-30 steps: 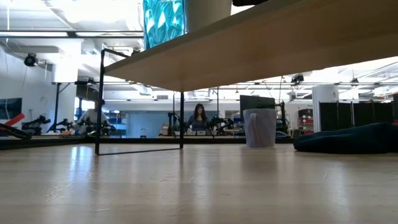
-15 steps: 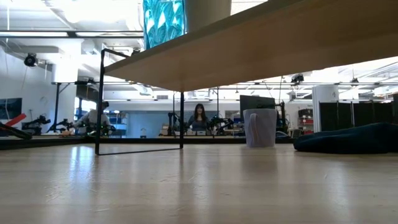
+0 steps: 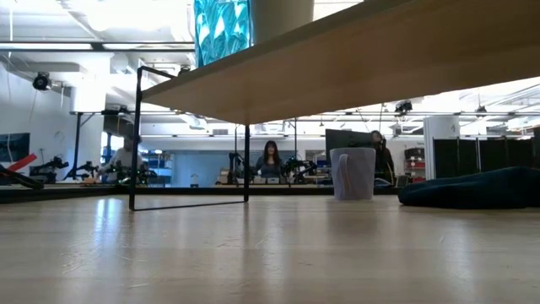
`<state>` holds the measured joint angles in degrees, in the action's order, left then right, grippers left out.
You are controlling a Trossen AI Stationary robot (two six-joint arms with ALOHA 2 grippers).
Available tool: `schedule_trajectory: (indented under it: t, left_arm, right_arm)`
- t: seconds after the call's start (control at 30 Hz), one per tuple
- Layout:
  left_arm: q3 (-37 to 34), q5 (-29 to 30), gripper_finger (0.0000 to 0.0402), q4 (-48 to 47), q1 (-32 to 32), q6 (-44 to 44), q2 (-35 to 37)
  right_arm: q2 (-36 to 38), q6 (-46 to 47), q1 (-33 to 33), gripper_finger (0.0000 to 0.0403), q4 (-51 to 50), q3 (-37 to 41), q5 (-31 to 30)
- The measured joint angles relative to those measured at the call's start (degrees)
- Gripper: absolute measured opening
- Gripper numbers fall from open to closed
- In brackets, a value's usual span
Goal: Stack small to large cups/mugs on shelf
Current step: Put the light purple mug on the shelf
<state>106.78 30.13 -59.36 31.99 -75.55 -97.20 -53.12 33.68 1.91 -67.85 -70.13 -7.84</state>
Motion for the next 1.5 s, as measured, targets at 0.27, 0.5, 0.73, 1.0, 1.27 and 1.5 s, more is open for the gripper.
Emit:
schedule_trajectory:
  t: [0.27, 0.5, 0.73, 1.0, 1.27, 1.5]
  left_arm:
    - [-0.6, -1.8, 0.0075, 2.5, 1.5, 4.4, 3.4]
    - [-7.6, -4.9, 0.0075, 1.0, 5.5, 3.9, 7.1]
    - [-22.9, -5.1, 0.0075, 9.3, 7.1, 0.2, 14.2]
    - [-40.0, -4.8, 0.0075, 18.3, 7.2, -4.6, 23.9]
    - [-50.1, -4.8, 0.0075, 20.0, 7.4, -7.3, 31.7]
    - [-56.8, -4.8, 0.0075, 25.9, 7.4, -8.2, 36.8]
  right_arm:
    - [-0.7, -7.5, -16.9, 0.0092, 4.2, 10.8, 14.5]
    - [-4.3, -11.7, -34.4, 0.0097, 16.0, 14.9, 24.8]
    - [-13.1, -15.7, -41.5, 0.0125, 17.1, 11.1, 22.0]
    - [-25.0, -17.9, -42.1, 0.0155, 17.6, 7.1, 20.5]
    - [-32.5, -20.3, -42.1, 0.0147, 17.7, 1.5, 16.7]
    - [-36.1, -20.7, -42.1, 0.0142, 17.1, 0.4, 16.7]
